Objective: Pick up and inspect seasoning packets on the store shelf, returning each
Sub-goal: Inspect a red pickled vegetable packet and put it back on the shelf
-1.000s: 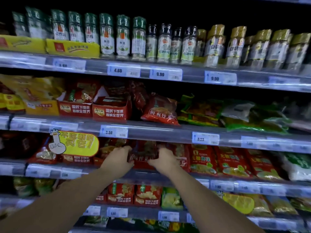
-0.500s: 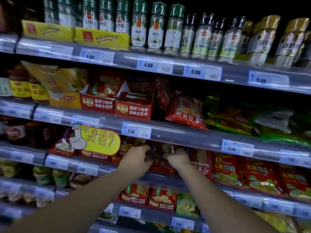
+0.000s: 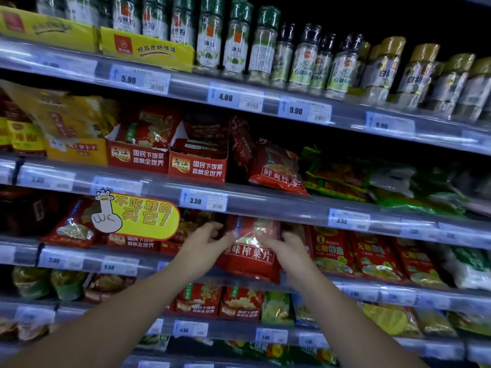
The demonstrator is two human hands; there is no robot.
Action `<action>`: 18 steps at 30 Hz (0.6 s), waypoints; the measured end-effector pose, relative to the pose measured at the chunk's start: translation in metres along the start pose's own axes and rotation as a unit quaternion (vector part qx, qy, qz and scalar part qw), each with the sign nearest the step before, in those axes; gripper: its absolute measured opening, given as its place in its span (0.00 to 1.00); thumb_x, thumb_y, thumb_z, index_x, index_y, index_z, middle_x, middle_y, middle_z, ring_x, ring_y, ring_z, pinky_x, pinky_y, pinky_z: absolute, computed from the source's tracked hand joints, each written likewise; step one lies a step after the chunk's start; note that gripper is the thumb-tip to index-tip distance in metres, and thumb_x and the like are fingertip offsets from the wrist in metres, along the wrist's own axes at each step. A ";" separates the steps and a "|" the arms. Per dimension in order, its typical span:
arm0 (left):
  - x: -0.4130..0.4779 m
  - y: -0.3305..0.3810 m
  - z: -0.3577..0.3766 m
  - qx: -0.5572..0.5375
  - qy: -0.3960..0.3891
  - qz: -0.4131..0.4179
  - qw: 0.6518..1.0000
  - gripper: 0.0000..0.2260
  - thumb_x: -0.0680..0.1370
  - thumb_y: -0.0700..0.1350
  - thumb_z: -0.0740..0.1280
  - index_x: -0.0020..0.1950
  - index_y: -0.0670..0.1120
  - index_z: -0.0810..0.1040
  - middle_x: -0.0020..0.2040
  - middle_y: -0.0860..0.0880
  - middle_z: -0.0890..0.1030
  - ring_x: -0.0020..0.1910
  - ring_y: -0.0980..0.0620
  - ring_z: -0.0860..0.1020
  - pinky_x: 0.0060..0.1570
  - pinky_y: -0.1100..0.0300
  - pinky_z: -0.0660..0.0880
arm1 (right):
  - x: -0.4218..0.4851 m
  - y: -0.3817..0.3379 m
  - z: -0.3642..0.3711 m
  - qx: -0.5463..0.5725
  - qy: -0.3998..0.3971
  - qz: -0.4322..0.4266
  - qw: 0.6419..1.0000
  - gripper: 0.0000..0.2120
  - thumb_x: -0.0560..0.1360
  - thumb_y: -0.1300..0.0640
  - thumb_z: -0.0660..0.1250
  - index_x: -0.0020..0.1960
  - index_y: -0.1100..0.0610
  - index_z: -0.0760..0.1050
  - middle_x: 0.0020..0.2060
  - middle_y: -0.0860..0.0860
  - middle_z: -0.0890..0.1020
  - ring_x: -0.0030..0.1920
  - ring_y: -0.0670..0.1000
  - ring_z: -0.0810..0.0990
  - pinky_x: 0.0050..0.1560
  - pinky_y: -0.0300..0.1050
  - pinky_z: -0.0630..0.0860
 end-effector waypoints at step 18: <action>-0.107 -0.002 0.082 -0.256 -0.154 -0.075 0.951 0.12 0.76 0.47 0.73 0.57 0.45 0.84 0.51 0.44 0.88 0.50 0.44 0.87 0.57 0.43 0.81 | -0.124 0.063 -0.028 0.080 -0.044 0.073 0.993 0.18 0.71 0.51 0.76 0.59 0.56 0.80 0.50 0.56 0.89 0.51 0.60 0.88 0.58 0.61 0.81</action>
Point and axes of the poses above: each hand's wrist, its own x-axis towards the middle knuckle, its own z-axis out of the palm, y = z × x, the point moved 9 cm from there along x, towards the middle knuckle
